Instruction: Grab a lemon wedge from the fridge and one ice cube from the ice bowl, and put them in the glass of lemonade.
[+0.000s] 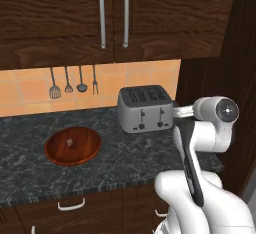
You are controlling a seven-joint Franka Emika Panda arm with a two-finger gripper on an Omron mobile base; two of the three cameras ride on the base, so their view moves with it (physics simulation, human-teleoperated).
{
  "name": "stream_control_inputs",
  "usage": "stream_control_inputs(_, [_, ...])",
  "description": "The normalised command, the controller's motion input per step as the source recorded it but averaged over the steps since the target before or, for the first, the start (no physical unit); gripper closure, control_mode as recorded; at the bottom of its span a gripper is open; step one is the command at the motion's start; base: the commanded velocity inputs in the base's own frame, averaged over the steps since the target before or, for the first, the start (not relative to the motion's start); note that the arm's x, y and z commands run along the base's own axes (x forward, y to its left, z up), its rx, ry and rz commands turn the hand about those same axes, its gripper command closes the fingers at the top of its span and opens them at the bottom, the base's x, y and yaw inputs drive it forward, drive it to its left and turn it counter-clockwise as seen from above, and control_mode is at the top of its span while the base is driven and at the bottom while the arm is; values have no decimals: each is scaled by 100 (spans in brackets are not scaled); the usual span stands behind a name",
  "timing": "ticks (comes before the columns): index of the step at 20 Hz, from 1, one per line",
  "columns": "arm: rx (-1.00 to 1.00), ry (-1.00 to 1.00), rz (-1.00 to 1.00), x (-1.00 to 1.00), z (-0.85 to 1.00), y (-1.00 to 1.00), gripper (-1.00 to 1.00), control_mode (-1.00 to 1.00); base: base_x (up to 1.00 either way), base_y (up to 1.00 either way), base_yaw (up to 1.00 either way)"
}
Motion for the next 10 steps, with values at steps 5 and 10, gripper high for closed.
stream_control_inputs(5, [-18,-42,9,-79,100,64,-100,-100,0,0,0])
stream_control_inputs(10, [-6,-27,0,-26,30,13,-100,-100,0,0,0])
